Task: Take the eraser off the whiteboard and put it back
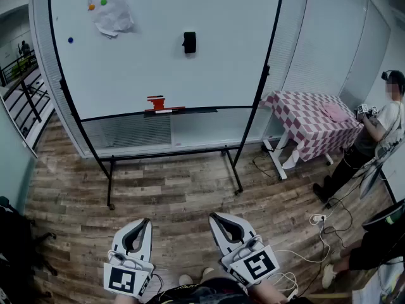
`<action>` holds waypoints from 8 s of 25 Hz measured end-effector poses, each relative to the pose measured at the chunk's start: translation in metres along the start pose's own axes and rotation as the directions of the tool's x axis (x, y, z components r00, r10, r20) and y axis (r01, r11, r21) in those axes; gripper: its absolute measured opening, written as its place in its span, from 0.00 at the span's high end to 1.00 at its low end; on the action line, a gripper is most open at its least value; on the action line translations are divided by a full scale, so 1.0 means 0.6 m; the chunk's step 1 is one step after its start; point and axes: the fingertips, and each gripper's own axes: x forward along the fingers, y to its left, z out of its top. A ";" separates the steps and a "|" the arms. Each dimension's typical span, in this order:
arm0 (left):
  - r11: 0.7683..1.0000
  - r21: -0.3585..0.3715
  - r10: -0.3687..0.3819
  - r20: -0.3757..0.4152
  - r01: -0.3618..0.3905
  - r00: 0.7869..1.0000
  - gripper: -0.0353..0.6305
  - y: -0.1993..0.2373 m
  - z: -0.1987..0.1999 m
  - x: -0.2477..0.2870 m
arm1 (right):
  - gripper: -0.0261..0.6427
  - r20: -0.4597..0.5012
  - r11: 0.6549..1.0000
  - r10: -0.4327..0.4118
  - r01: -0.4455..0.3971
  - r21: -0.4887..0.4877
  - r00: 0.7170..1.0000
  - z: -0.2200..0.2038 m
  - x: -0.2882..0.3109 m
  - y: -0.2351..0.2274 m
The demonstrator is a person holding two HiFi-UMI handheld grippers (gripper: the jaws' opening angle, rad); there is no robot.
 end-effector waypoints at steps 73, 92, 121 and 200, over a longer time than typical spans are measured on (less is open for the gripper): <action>0.995 -0.054 0.081 -0.042 -0.083 0.996 0.94 0.140 -0.005 0.214 | 0.94 0.015 0.999 0.044 -0.044 0.003 0.999 -0.008 0.222 -0.165; 0.988 -0.056 0.143 -0.025 -0.144 0.989 0.94 0.183 0.000 0.337 | 0.94 0.036 0.994 0.108 -0.108 0.010 0.993 -0.019 0.316 -0.269; 0.994 -0.020 0.109 -0.048 -0.110 0.993 0.94 0.211 -0.015 0.391 | 0.94 -0.010 0.993 0.113 -0.113 0.030 0.994 -0.043 0.363 -0.299; 0.995 -0.094 -0.021 -0.040 0.018 0.999 0.94 0.488 -0.067 0.721 | 0.94 -0.027 0.999 -0.033 0.034 0.010 0.999 -0.106 0.726 -0.497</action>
